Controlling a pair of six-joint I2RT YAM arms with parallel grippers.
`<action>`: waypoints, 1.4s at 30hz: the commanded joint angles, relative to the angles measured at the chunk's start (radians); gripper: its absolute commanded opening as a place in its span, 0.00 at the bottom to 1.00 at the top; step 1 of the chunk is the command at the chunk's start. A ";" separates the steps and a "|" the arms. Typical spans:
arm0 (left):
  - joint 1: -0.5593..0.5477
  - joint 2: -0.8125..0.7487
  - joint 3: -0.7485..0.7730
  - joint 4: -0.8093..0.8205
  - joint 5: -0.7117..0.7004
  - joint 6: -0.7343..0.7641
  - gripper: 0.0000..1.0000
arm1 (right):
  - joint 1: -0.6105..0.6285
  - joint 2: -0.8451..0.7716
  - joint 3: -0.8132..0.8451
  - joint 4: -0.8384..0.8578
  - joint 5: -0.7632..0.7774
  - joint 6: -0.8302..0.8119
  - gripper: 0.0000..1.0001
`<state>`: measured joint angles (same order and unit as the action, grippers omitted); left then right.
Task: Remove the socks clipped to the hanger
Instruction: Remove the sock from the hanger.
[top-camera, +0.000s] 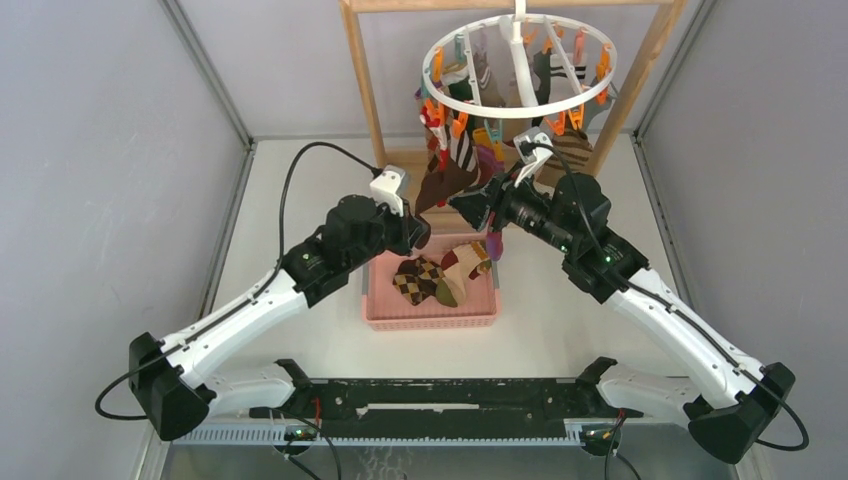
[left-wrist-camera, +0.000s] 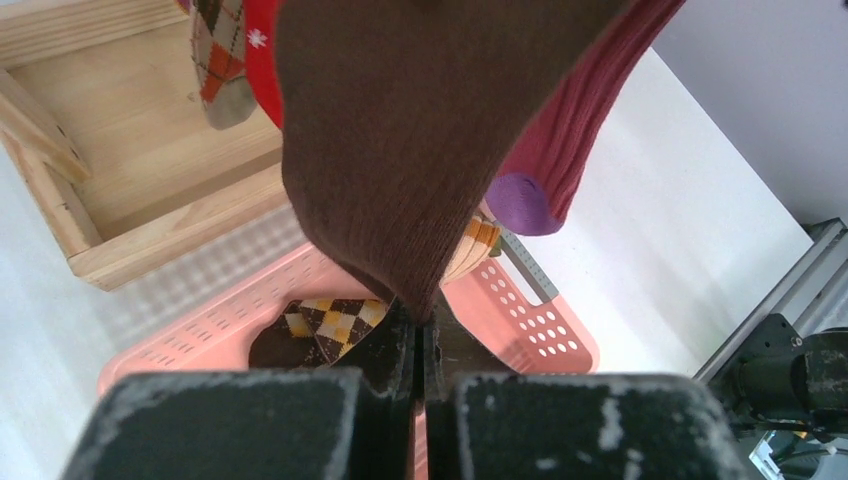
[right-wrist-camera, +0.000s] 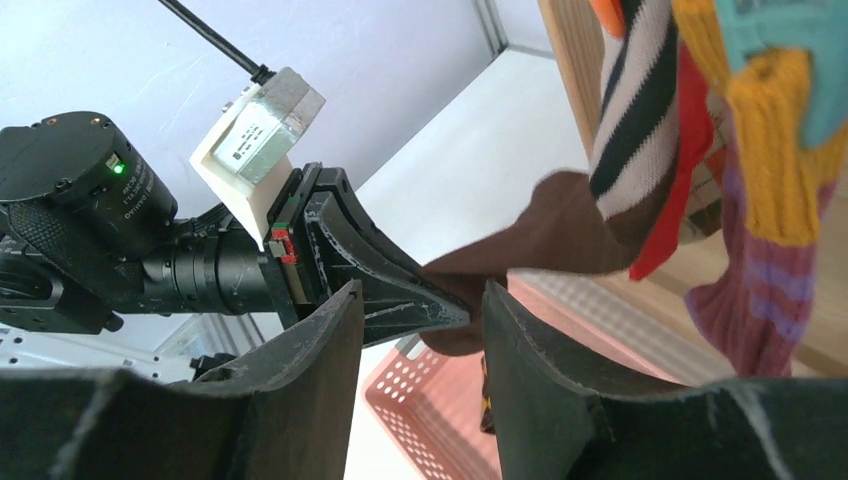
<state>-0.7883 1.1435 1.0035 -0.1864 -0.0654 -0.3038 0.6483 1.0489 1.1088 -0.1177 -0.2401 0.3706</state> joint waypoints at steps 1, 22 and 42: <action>0.022 -0.043 0.087 -0.025 0.014 0.025 0.01 | 0.043 -0.023 0.066 0.045 0.125 -0.099 0.54; 0.175 -0.028 0.181 -0.094 0.229 -0.001 0.02 | 0.058 0.126 0.189 0.294 0.318 -0.234 0.59; 0.203 -0.036 0.187 -0.108 0.264 -0.006 0.02 | 0.062 0.206 0.240 0.301 0.411 -0.268 0.63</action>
<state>-0.5930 1.1191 1.1172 -0.3035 0.1703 -0.3065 0.7036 1.2491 1.3025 0.1387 0.1402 0.1276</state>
